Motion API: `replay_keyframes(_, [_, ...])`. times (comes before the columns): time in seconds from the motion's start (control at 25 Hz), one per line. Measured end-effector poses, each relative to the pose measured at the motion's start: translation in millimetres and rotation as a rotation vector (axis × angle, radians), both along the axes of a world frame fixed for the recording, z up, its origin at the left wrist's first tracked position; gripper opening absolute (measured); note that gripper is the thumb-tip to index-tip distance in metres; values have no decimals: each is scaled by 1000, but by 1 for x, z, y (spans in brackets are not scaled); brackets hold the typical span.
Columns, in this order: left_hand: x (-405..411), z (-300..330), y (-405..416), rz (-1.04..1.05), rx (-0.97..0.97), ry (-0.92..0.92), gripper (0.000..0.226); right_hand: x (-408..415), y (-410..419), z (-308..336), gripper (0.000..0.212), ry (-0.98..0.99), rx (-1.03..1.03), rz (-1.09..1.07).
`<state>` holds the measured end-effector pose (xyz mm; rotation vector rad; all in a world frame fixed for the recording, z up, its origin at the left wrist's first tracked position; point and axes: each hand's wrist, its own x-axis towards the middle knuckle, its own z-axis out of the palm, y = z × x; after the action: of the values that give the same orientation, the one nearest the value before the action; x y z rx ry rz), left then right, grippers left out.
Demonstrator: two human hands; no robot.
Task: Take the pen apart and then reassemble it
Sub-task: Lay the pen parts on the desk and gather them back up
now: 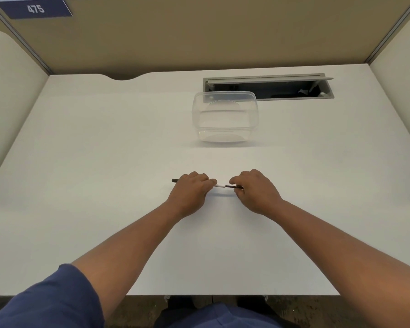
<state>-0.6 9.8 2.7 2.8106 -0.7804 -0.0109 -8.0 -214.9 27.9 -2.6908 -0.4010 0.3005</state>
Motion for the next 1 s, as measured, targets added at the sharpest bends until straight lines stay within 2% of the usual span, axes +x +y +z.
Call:
replay_keyframes(0.08, [-2, -1, -3, -7, 2, 6, 33, -2, 5, 0, 31, -4, -5, 22])
replay_keyframes(0.28, [-4, -2, -1, -5, 10, 23, 34, -3, 5, 4, 23, 4, -80, 47])
replay_keyframes(0.64, [-2, -1, 3, 18, 62, 74, 34, 5, -16, 11, 21, 20, -98, -32])
replay_keyframes(1.0, [17, 0, 3, 2, 64, 96, 30, 67, -4, 42, 18, -145, -25, -51])
